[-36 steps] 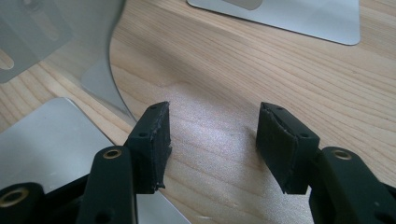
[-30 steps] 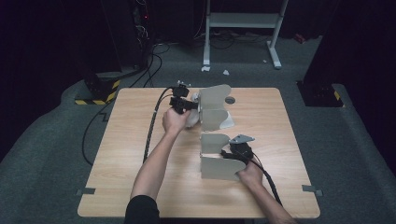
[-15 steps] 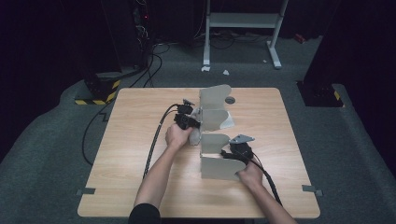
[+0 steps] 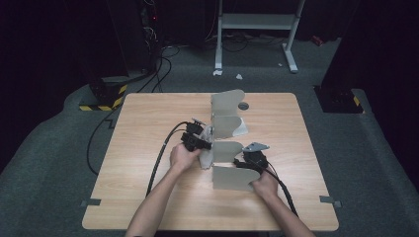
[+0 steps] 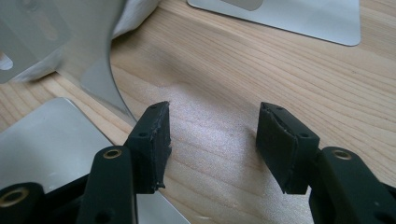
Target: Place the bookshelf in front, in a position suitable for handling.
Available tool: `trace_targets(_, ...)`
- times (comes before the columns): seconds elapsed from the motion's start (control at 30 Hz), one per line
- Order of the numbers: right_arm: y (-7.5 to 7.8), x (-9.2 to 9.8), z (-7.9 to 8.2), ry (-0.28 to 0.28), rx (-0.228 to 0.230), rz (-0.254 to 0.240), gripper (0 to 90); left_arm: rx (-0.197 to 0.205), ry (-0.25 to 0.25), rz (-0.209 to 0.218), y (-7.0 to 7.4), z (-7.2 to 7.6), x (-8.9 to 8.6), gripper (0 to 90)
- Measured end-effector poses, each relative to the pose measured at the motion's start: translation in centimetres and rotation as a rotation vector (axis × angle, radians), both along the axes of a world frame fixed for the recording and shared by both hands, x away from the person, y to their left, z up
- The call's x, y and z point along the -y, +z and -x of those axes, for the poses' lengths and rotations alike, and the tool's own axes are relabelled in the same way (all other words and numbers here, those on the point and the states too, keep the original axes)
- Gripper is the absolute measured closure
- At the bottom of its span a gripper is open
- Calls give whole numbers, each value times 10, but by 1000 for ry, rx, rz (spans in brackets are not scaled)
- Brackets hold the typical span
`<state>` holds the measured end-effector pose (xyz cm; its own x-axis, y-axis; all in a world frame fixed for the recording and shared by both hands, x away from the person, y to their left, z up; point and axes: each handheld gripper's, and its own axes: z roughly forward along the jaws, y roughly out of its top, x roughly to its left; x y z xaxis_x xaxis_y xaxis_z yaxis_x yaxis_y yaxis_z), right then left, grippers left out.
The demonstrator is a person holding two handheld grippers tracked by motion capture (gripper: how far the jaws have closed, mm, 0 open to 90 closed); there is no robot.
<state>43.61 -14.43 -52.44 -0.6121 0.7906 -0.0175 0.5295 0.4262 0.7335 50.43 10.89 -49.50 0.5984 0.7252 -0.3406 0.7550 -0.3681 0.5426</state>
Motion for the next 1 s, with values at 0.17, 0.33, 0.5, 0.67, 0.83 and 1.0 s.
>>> trace_targets(0.17,0,0,0,1,1,1,450,10,-33,11,-1,21,4,822)
trace_targets(0.33,0,0,0,0,1,2,449,18,-57,24,2,40,5,819)
trace_targets(0.5,0,0,0,0,2,3,449,33,-55,9,2,59,0,820)
trace_targets(0.67,0,0,0,1,4,4,449,26,-62,23,3,75,-6,819)
trace_targets(0.83,0,0,0,-1,3,4,447,26,-94,29,6,95,-8,818)
trace_targets(1.0,0,0,0,-2,3,4,445,62,-81,-10,5,117,-12,815)
